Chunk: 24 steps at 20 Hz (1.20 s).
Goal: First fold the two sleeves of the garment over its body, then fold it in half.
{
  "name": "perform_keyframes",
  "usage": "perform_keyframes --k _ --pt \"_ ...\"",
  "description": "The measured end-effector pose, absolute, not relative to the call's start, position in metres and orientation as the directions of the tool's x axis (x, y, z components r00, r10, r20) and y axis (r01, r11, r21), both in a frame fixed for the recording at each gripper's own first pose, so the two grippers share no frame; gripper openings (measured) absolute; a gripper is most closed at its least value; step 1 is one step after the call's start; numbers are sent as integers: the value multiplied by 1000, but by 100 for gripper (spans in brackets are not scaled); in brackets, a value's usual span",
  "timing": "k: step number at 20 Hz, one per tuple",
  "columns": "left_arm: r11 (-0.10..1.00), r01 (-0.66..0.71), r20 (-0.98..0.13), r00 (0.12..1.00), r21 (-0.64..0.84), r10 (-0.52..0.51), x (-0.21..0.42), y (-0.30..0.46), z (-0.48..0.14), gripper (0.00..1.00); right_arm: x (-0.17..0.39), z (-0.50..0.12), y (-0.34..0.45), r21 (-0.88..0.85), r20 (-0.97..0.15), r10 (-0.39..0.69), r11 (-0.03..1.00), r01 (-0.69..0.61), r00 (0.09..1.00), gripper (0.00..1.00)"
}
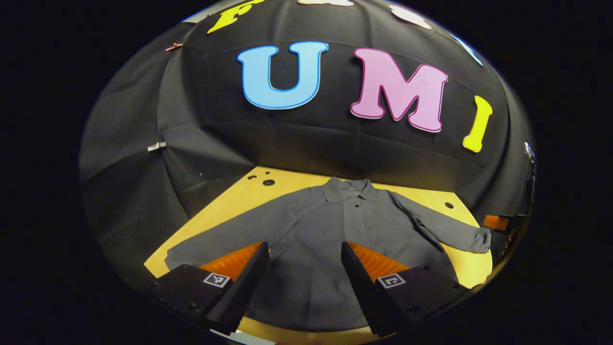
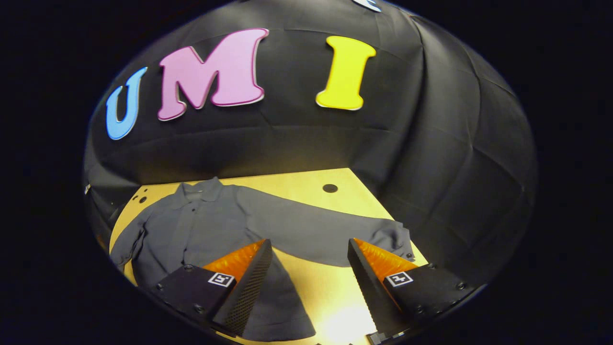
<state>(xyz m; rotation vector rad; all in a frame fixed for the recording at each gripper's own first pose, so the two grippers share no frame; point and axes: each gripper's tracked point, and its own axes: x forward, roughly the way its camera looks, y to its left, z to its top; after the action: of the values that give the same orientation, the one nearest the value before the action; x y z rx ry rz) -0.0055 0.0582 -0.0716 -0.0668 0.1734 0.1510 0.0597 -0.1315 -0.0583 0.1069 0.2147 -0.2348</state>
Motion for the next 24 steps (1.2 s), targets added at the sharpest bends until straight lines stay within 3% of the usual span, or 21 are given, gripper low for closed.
perform_keyframes --k 17,24 --pt "960 -276 -328 912 -50 245 4 64 -109 96 139 -161 -315 174 -466 -453 795 581 760 98" --pt "973 -222 -364 913 -68 183 12 34 -124 96 158 -207 -349 107 -542 -488 768 632 684 98"
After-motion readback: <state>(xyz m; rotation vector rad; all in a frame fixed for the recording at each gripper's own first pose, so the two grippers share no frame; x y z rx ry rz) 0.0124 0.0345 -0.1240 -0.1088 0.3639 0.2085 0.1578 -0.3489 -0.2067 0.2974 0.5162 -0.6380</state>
